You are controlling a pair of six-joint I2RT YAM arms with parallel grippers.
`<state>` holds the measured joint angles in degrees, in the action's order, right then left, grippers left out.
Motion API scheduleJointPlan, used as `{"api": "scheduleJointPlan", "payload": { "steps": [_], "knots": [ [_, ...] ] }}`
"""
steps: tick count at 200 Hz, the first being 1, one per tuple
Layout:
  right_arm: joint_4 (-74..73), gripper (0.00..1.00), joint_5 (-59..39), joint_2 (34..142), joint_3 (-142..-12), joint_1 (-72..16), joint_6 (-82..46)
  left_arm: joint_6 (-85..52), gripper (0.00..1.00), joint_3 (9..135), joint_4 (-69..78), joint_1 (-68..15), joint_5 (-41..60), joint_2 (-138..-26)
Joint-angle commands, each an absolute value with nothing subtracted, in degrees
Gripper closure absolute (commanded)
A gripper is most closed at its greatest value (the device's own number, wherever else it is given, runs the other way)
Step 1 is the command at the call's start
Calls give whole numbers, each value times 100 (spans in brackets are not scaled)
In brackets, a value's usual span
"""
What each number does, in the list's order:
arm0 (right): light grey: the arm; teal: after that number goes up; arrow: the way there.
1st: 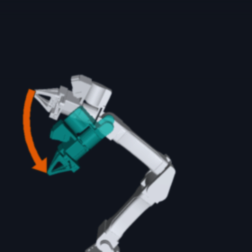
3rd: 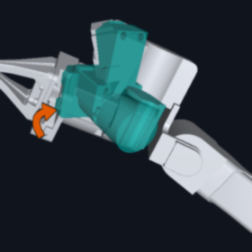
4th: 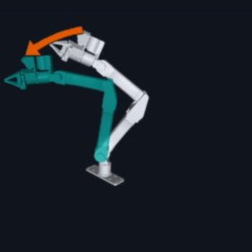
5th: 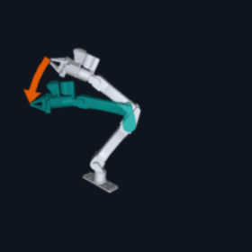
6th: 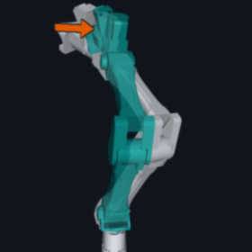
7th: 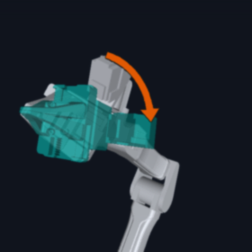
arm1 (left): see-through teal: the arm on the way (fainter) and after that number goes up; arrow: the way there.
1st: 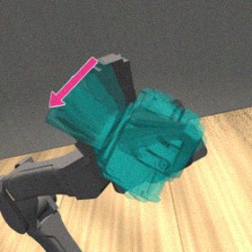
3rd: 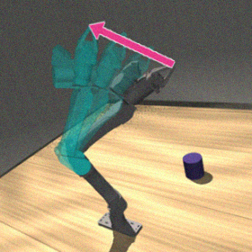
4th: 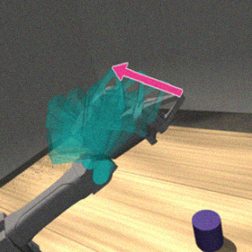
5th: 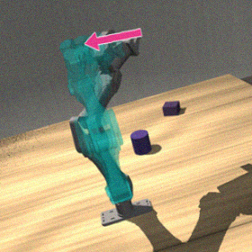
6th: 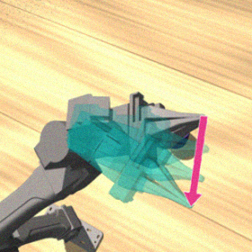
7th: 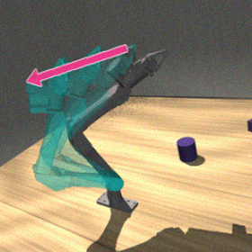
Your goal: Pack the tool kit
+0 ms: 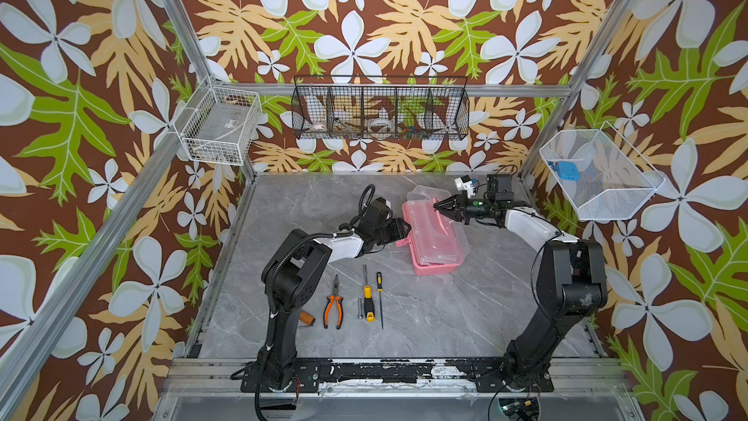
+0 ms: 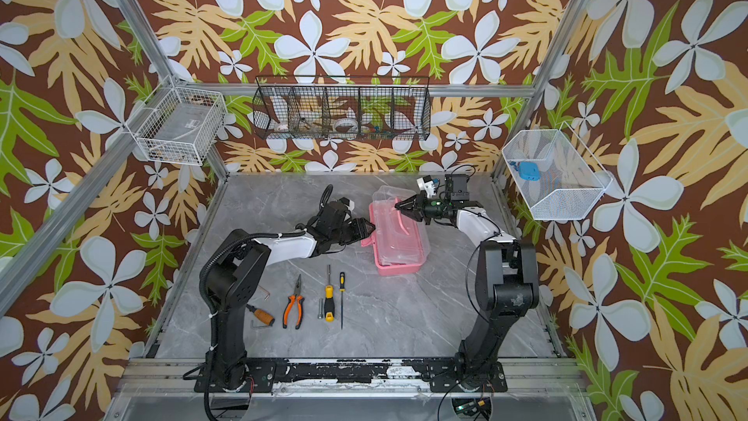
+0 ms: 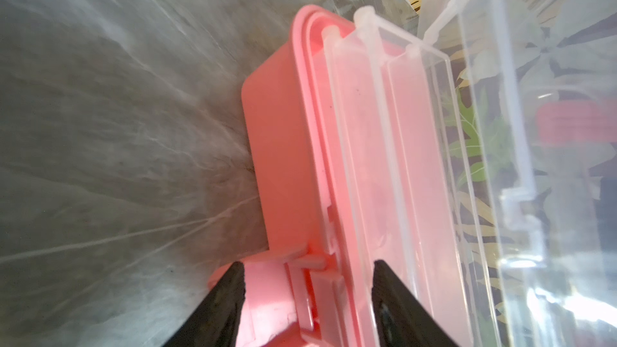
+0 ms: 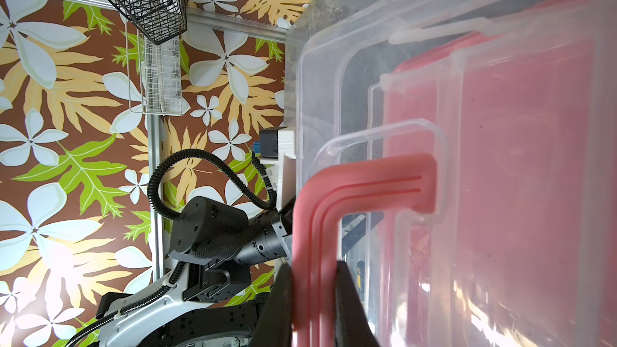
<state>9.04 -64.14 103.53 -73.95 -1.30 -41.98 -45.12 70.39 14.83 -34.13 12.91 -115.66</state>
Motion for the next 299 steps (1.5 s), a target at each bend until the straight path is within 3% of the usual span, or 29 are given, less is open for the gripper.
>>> {"api": "scheduleJointPlan", "payload": {
  "steps": [1, 101, 194, 253, 299],
  "knots": [
    [694, 86, -6456, 10366, -7427, -128, -4205, -4454, 39, 6974, 1134, -3410, 1009, -11526],
    [694, 86, -6458, 10381, -7405, -117, -4202, -4496, 37, 7161, 1118, -3434, 1050, -11570],
    [694, 86, -6469, 10390, -7400, -118, -4192, -4266, 37, 7791, 165, -3612, 535, -11907],
    [588, 86, -6547, 10430, -7451, -115, -4295, -4129, 43, 8473, -856, -3647, -38, -12292],
    [518, 85, -6573, 10454, -7470, -115, -4358, -3793, 56, 9408, -1734, -3787, -526, -12681]
  ]
}}
